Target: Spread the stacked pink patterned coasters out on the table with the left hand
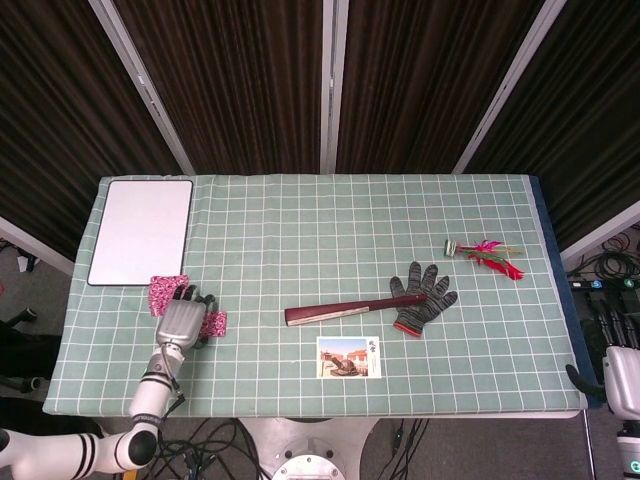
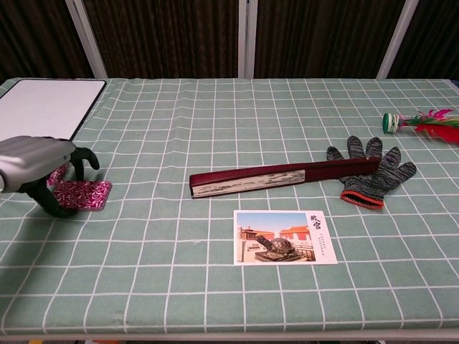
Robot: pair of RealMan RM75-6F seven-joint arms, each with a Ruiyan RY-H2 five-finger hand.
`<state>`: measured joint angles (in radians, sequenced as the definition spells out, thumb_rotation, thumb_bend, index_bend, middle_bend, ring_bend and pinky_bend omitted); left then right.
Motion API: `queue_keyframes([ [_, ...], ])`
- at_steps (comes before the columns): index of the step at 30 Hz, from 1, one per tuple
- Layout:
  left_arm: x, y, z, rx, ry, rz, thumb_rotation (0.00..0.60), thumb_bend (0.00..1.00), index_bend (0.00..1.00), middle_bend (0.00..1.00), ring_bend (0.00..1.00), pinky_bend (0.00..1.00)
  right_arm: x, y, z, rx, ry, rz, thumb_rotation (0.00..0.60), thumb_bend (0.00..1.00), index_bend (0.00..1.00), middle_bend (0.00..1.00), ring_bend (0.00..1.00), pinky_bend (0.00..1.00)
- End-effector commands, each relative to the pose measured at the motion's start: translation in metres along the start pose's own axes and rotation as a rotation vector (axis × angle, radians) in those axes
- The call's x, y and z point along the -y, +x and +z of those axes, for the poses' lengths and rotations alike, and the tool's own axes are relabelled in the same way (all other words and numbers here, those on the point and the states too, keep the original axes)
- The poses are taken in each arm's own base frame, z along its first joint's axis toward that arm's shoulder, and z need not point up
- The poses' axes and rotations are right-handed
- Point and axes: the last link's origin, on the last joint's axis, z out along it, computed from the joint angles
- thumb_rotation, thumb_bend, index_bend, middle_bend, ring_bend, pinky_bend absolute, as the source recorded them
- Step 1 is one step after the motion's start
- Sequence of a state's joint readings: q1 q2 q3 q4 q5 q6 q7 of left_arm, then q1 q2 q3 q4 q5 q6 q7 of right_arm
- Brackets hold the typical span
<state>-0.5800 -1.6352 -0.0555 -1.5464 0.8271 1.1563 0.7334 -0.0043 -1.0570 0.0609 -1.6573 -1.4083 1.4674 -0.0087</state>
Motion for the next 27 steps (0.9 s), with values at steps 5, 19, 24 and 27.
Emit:
queue_keyframes([
  [5,-0.0015,-0.0023,-0.0002,0.000,-0.006,-0.009,0.600,0.21,0.25,0.36,0.06,0.08,-0.0009,-0.0002,-0.0002,0.001,-0.003,0.000,0.600,0.14,0.00,0.00,0.00,0.00],
  [19,0.0036,0.0021,0.0000,-0.009,-0.003,-0.049,0.600,0.21,0.27,0.37,0.07,0.08,-0.0014,-0.0016,0.0001,0.012,-0.017,-0.003,0.600,0.14,0.00,0.00,0.00,0.00],
  [24,0.0044,0.0033,-0.0003,-0.010,-0.005,-0.059,0.600,0.21,0.27,0.38,0.07,0.08,-0.0011,-0.0011,-0.0001,0.012,-0.020,-0.004,0.600,0.14,0.00,0.00,0.00,0.00],
  [27,0.0048,0.0039,-0.0004,-0.009,-0.006,-0.069,0.600,0.21,0.27,0.38,0.07,0.08,-0.0010,-0.0015,-0.0002,0.014,-0.021,-0.005,0.600,0.14,0.00,0.00,0.00,0.00],
])
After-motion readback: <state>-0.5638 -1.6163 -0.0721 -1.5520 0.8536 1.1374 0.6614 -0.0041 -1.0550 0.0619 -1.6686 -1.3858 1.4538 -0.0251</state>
